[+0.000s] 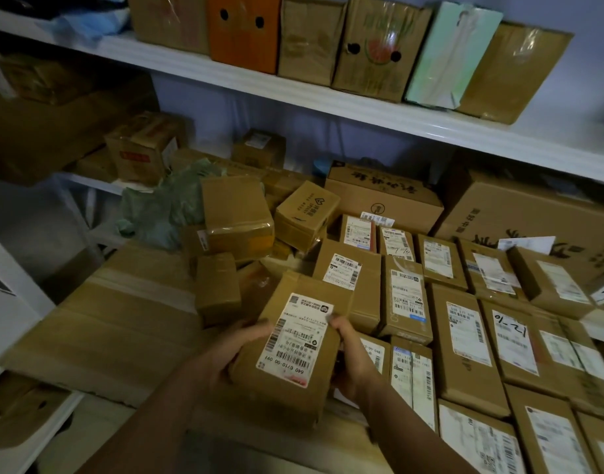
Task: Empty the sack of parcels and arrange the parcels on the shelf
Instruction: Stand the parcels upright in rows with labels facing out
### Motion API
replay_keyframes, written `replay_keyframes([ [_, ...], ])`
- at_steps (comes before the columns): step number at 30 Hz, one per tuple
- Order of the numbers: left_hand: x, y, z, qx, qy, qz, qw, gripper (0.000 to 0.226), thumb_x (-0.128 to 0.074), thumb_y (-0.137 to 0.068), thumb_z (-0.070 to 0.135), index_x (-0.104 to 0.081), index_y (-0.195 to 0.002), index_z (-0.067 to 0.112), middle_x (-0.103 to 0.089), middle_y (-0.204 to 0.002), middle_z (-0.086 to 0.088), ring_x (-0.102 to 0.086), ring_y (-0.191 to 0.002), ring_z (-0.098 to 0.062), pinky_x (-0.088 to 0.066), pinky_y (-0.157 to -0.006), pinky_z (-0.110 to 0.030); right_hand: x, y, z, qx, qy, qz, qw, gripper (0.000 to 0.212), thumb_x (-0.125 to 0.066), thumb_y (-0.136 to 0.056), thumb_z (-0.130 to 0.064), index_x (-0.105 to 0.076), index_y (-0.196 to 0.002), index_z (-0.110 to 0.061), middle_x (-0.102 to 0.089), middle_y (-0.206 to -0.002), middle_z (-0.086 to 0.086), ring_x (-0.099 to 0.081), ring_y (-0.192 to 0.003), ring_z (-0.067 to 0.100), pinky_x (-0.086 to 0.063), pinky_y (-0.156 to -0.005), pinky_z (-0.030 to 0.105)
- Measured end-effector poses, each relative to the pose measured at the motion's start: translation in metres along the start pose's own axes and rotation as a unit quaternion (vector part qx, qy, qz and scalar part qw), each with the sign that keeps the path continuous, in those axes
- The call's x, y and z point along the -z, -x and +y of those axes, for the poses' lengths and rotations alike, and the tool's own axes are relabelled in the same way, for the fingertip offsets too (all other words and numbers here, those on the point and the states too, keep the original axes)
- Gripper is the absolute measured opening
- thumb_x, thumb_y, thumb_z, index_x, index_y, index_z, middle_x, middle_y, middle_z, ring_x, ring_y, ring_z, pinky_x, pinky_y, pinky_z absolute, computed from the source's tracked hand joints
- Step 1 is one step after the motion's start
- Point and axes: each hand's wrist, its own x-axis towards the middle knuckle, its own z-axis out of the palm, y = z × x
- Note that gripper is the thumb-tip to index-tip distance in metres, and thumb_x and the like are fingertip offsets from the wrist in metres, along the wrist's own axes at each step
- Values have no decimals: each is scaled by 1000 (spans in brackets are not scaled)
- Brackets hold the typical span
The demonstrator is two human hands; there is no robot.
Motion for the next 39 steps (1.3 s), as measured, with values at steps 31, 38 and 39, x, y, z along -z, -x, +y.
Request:
replay_keyframes([
  [31,-29,-58,-44,27,-126,26,991,31,-44,-98,20,-50,-128,14,-60,-128,-11,-53,-122,-32,-43,-98,-45,54,-24,18,53,733,146,662,90,-69,-80,-39,-17,-151,-23,-11,-160,1,-9,-148,23,-1,-119,50],
  [38,-32,-56,-21,-58,-231,63,969,30,-56,-91,12,-52,-116,28,-62,-115,0,-60,-110,-22,-49,-82,-32,33,-27,4,95,666,214,709,34,-57,-88,-31,-61,-120,-24,-54,-130,3,-54,-117,21,-42,-104,39],
  [39,-33,-56,-14,-69,-246,78,964,23,-57,-91,13,-53,-108,29,-63,-110,1,-62,-101,-18,-50,-77,-29,28,-27,1,114,647,219,722,28,-55,-89,-28,-65,-114,-23,-57,-125,4,-58,-111,22,-48,-96,36],
])
